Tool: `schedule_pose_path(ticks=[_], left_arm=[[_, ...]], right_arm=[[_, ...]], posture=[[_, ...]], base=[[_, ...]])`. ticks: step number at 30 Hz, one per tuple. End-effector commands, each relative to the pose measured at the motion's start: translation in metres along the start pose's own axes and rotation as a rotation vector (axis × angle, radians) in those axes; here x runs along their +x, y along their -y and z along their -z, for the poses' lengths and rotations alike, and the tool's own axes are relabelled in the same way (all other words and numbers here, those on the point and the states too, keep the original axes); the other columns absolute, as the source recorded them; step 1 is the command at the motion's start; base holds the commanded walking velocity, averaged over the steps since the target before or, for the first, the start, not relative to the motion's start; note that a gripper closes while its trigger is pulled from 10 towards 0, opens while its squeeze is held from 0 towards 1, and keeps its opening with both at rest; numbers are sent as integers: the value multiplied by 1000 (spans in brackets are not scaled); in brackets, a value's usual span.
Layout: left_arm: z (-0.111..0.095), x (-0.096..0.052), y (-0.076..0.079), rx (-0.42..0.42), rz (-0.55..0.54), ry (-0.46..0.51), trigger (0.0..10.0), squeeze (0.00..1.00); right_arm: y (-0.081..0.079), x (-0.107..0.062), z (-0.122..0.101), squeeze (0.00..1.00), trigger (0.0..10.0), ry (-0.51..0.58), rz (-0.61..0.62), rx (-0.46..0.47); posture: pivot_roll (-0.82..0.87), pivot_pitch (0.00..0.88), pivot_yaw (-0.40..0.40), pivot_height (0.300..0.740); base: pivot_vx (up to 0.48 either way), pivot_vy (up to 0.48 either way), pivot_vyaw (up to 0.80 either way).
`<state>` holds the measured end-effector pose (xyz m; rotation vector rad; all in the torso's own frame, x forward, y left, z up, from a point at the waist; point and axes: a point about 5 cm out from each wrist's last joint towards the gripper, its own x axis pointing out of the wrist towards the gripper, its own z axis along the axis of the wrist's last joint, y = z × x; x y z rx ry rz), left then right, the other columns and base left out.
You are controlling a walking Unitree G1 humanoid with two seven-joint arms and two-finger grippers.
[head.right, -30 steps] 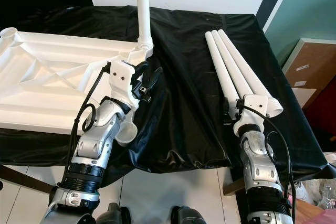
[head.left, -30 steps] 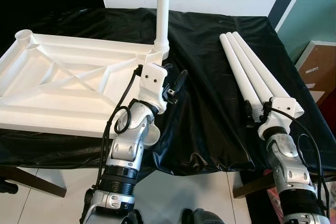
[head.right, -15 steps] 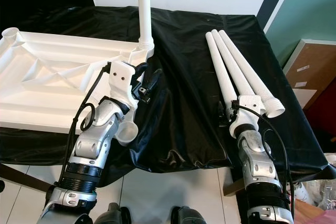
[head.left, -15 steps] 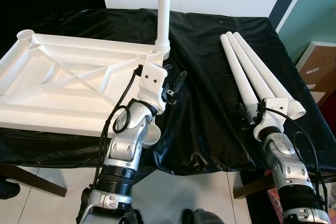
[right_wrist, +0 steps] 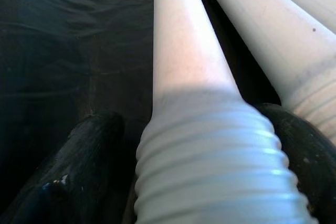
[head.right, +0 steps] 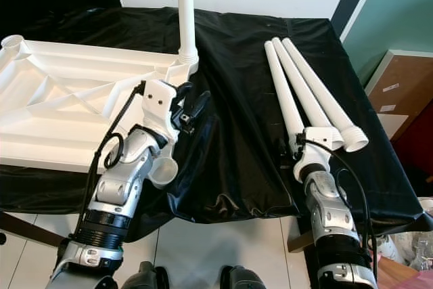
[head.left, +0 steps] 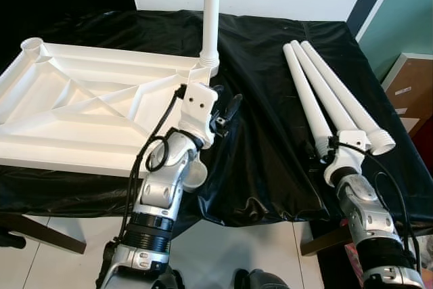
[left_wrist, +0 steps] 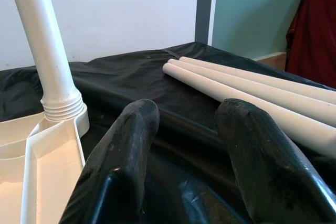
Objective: Building children table
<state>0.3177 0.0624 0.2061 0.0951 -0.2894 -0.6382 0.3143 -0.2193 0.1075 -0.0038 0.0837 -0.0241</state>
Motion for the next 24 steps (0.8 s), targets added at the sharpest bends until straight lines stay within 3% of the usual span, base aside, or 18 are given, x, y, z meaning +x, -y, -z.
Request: schedule_pose_path(ticks=[1, 4, 5, 6, 7, 8, 17, 18, 20, 21, 24], left_arm=[[-1, 1, 4, -6, 24, -2, 10000, 0], [-1, 1, 4, -7, 23, -2, 10000, 0], [-1, 1, 4, -7, 22, -3, 10000, 0], [-1, 1, 4, -13, 19, -8, 10000, 0], [0, 1, 4, -17, 17, -11, 10000, 0], [0, 1, 4, -17, 15, -13, 10000, 0], [-1, 2, 1, -41, 1, -32, 10000, 0], [-1, 2, 1, -39, 0, -33, 10000, 0], [-1, 2, 1, -37, -1, -34, 10000, 0], [-1, 2, 0, -54, 1, -40, 10000, 0], [-2, 2, 0, -68, 3, -39, 10000, 0]], right_arm=[[1, -1, 7, 0, 10000, -32, 1, 19], [0, -1, 7, 0, 10000, -35, -7, 26], [-2, -1, 8, 0, 6863, -38, -18, 39], [-4, -1, 9, 0, 1608, -46, -32, 70], [-6, -1, 10, 0, 1608, -51, -43, 92], [-8, -2, 11, 0, 0, -60, -59, 115], [-13, -3, 14, 0, 0, -86, -76, 180], [-13, -3, 14, 0, 2824, -85, -71, 168], [-13, -3, 13, 0, 2824, -83, -69, 159], [-13, -3, 11, 0, 10000, -67, -67, 154], [-14, -3, 6, 0, 10000, -27, -77, 141]], posture=[[-51, 138, -44, 740], [-50, 139, -45, 740], [-49, 140, -46, 740], [-47, 142, -47, 740], [-47, 142, -47, 740], [-46, 143, -47, 740], [-41, 144, -50, 740], [-41, 144, -50, 740], [-39, 145, -50, 740], [-38, 143, -52, 740], [-38, 144, -52, 740]], base=[[0, 0, 0], [0, 0, 0], [0, 0, 0], [0, 0, 0], [0, 0, 0], [0, 0, 0], [0, 0, 0], [0, 0, 0], [0, 0, 0], [0, 0, 0], [0, 0, 0]])
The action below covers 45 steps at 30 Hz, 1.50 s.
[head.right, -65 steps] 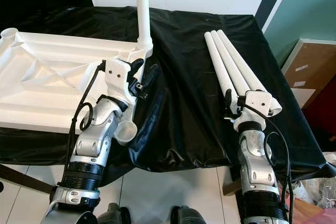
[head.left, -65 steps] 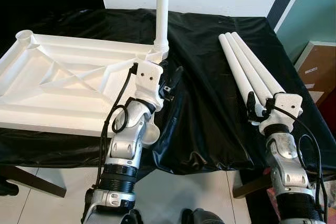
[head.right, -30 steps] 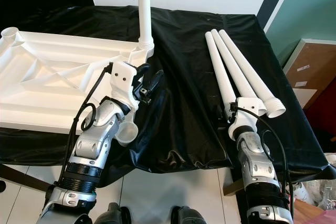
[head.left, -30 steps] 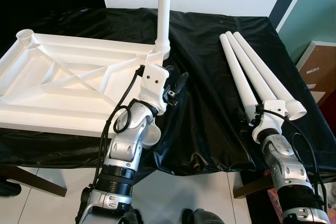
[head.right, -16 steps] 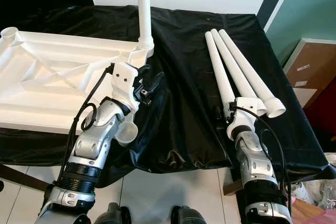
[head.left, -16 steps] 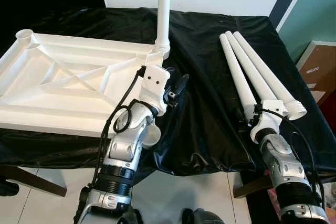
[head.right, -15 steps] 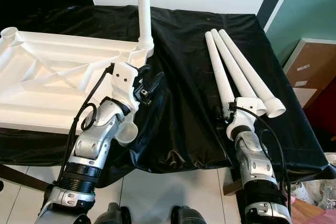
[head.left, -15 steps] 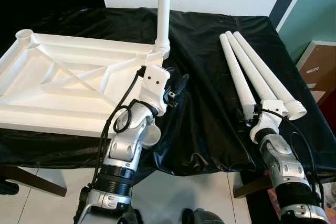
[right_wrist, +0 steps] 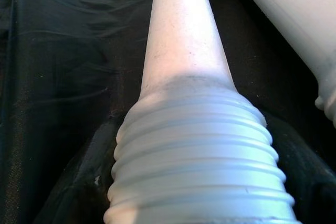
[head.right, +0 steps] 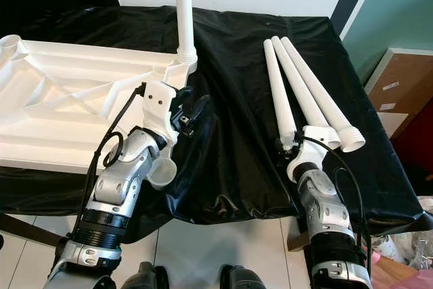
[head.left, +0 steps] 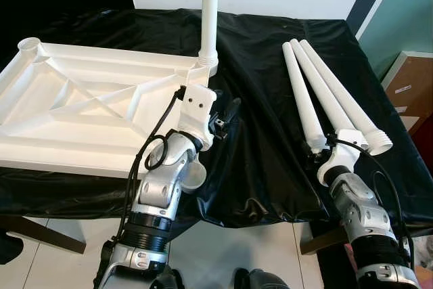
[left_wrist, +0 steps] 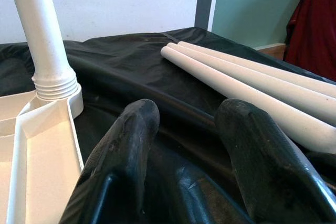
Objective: Building children table
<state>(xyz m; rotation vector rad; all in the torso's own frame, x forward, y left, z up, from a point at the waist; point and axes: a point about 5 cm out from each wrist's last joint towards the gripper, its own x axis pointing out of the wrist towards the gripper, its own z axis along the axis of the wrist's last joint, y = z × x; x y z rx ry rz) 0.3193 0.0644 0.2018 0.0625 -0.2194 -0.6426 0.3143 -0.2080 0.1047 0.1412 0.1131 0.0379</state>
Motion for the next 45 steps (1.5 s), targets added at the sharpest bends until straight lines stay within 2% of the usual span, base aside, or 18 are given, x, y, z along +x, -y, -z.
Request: schedule_pose_path(ticks=[1, 3, 8, 9, 10, 11, 12, 15, 17, 19, 21, 26, 27, 28, 34, 39, 44, 45], left_arm=[[-6, 3, 2, -15, 3, 16, 10000, 0], [-8, 2, 2, -66, 33, 19, 10000, 0], [-9, 1, 1, -107, 61, 22, 10000, 0], [-10, 1, 0, -116, 71, 21, 10000, 71], [-10, 1, 0, -116, 71, 21, 10000, 71], [-11, 2, 0, -125, 82, 26, 10000, 478], [-13, 3, -2, -151, 94, 34, 10000, 1000], [-15, 4, -2, -175, 110, 42, 10000, 1000], [-22, 7, -2, -248, 185, 62, 10000, 1000], [-22, 7, -2, -248, 185, 62, 10000, 1000], [-30, 11, 1, -297, 280, 77, 10000, 1000], [-36, 16, 3, -307, 368, 75, 10000, 1000], [-39, 18, 5, -310, 409, 71, 10000, 894], [-43, 21, 5, -305, 433, 76, 10000, 0], [-56, 28, 2, -319, 473, 104, 10000, 0], [-75, 34, -12, -343, 495, 150, 10000, 0], [-79, 35, -18, -346, 498, 156, 10000, 0], [-84, 35, -24, -347, 507, 162, 10000, 0]], right_arm=[[-3, -3, 4, 0, 10000, 4, -9, -1], [-11, -6, -14, 0, 10000, 137, -35, -27], [-15, -11, -24, 0, 10000, 210, -40, -43], [-17, -13, -25, 0, 10000, 221, -39, -45], [-17, -13, -25, 0, 10000, 221, -39, -45], [-18, -15, -27, 0, 10000, 239, -42, -49], [-20, -18, -29, 0, 10000, 261, -43, -49], [-23, -21, -33, 0, 10000, 299, -50, -61], [-31, -27, -41, 0, 10000, 381, -83, -99], [-31, -27, -41, 0, 10000, 381, -83, -99], [-38, -30, -45, 0, 10000, 431, -106, -120], [-44, -32, -47, 0, 10000, 466, -122, -131], [-48, -33, -51, 0, 10000, 493, -132, -135], [-53, -33, -58, 0, 10000, 528, -143, -143], [-65, -35, -78, 0, 10000, 622, -174, -156], [-79, -39, -115, 0, 10000, 762, -207, -166], [-83, -41, -125, 0, 10000, 804, -219, -170], [-88, -43, -137, 0, 10000, 854, -238, -175]], posture=[[-38, 144, -52, 740], [-38, 142, -54, 740], [-37, 137, -54, 740], [-38, 134, -53, 740], [-38, 134, -53, 740], [-39, 132, -51, 740], [-40, 129, -48, 740], [-43, 124, -46, 740], [-47, 117, -41, 740], [-47, 117, -41, 740], [-49, 109, -37, 740], [-52, 106, -34, 740], [-53, 104, -30, 740], [-59, 102, -24, 740], [-62, 106, -17, 740], [-65, 111, -11, 740], [-63, 111, -9, 740], [-60, 111, -9, 740]], base=[[0, 0, 0], [0, 0, 0], [0, 0, 0], [0, 0, 0], [0, 0, 0], [0, 0, 0], [0, 0, 0], [0, 0, 0], [0, 0, 0], [0, 0, 0], [0, 0, 0], [0, 0, 0], [0, 0, 0], [0, 0, 0], [0, 0, 0], [0, 0, 0], [0, 0, 0], [0, 0, 0]])
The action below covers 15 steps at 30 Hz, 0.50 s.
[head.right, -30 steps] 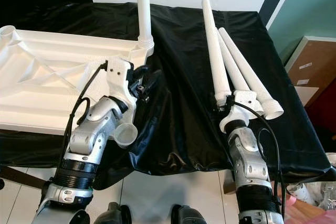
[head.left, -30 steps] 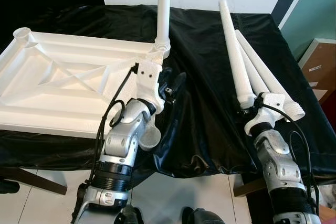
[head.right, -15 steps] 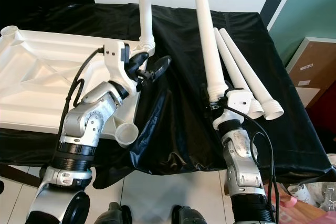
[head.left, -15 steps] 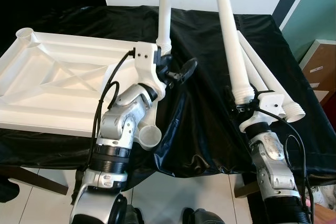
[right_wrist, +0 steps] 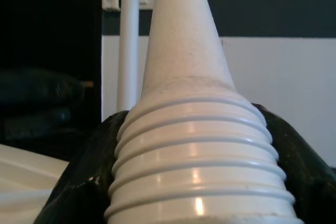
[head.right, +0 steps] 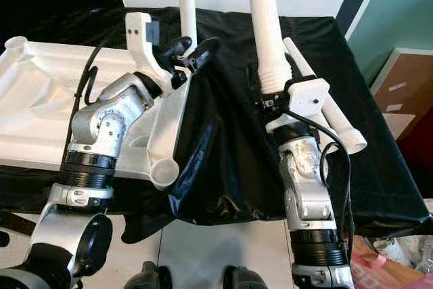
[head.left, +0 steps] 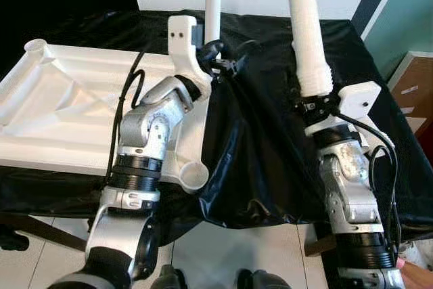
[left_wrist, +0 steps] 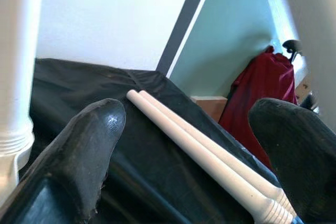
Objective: Building children table
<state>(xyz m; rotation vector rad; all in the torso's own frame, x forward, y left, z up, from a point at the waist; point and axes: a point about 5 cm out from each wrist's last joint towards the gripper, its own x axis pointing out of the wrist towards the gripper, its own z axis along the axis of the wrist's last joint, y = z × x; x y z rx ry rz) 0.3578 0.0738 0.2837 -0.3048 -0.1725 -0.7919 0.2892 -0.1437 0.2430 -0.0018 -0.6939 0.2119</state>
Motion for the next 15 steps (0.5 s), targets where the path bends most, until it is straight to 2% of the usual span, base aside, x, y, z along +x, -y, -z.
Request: schedule_pose_path(ticks=[1, 4, 11, 12, 15], left_arm=[[-6, -1, 21, 0, 399, 10, 10000, 0], [-28, -1, 12, -44, 440, 45, 10000, 0], [-38, -2, 10, -87, 494, 64, 10000, 0], [-42, -3, 10, -116, 525, 78, 10000, 0], [-45, -6, 12, -134, 569, 88, 10000, 0]], right_arm=[[-2, 6, -13, 0, 10000, 64, -13, -14], [-14, 20, -30, 0, 10000, 154, -103, -27], [-22, 20, -30, 0, 10000, 149, -170, -34], [-25, 19, -27, 0, 10000, 132, -201, -32], [-28, 17, -24, 0, 10000, 115, -224, -31]], posture=[[-60, 111, -9, 740], [-57, 107, -6, 740], [-53, 106, -9, 740], [-53, 108, -9, 740], [-52, 110, -9, 740]], base=[[0, 0, 0], [0, 0, 0], [0, 0, 0], [0, 0, 0], [0, 0, 0]])
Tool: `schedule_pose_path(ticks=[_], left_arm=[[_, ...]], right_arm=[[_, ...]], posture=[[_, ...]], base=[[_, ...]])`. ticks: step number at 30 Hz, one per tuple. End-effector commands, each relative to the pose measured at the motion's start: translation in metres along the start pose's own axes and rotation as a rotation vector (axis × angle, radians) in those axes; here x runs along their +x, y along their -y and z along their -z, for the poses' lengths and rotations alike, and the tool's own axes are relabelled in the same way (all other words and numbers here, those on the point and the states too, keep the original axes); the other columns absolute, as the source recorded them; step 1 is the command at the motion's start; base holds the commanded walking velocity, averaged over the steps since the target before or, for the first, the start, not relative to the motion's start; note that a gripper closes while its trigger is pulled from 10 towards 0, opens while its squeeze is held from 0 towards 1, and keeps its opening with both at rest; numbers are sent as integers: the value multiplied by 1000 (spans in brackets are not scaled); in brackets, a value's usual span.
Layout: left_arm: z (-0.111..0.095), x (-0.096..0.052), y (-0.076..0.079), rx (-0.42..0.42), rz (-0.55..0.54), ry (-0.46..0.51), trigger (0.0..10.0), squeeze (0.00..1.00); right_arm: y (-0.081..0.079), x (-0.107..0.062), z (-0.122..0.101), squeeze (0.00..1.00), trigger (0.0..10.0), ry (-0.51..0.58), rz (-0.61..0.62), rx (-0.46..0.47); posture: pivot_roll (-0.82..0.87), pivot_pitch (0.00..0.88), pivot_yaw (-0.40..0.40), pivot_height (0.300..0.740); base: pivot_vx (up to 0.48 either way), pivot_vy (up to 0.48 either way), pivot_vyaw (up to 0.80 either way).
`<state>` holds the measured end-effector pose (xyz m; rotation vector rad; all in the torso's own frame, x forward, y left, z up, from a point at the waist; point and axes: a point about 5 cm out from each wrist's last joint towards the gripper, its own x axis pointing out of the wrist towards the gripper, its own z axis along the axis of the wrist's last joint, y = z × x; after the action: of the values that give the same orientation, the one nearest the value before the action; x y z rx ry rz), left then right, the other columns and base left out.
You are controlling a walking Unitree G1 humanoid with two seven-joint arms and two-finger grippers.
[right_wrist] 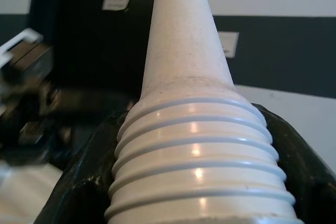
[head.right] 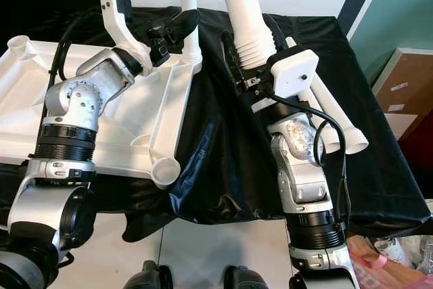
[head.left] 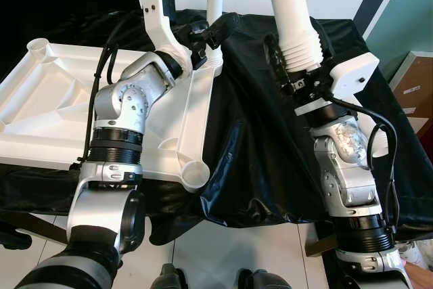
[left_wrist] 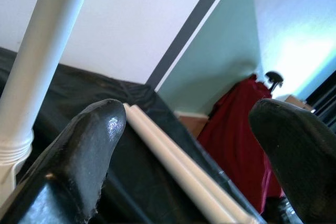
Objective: Building children table
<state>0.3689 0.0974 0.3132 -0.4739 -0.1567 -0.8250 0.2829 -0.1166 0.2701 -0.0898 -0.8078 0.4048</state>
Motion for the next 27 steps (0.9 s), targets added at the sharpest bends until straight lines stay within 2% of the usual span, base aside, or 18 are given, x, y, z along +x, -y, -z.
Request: schedule_pose_path(ticks=[1, 3, 9, 12, 21, 23, 25, 27], left_arm=[[-7, -9, 34, 4, 607, 0, 10000, 0], [-6, -18, 39, -1, 698, -9, 10000, 0], [-7, -28, 45, -41, 775, 12, 10000, 0], [-9, -41, 56, -60, 889, 18, 10000, 0], [-6, -50, 68, -66, 949, 17, 10000, 0], [-7, -52, 71, -66, 955, 22, 10000, 0], [-7, -48, 70, -77, 918, 24, 10000, 0], [-7, -48, 70, -77, 918, 24, 10000, 0]], right_arm=[[-4, -2, 1, 0, 10000, -13, -32, -1], [-7, -6, 6, 0, 10000, -38, -44, 10], [-9, -9, 9, 0, 10000, -64, -52, 19], [-9, -13, 15, 0, 10000, -93, -36, 42], [-9, -17, 25, 0, 10000, -139, -16, 74], [-11, -19, 28, 0, 10000, -153, -26, 80], [-21, -22, 31, 0, 10000, -175, -89, 100], [-21, -22, 31, 0, 10000, -175, -89, 100]], posture=[[-52, 112, -10, 740], [-55, 115, -11, 740], [-54, 119, -15, 740], [-50, 121, -20, 740], [-44, 127, -25, 740], [-43, 128, -26, 740], [-40, 130, -25, 740], [-40, 130, -25, 740]], base=[[0, 0, 0], [0, 0, 0], [0, 0, 0], [0, 0, 0], [0, 0, 0], [0, 0, 0], [0, 0, 0], [0, 0, 0]])
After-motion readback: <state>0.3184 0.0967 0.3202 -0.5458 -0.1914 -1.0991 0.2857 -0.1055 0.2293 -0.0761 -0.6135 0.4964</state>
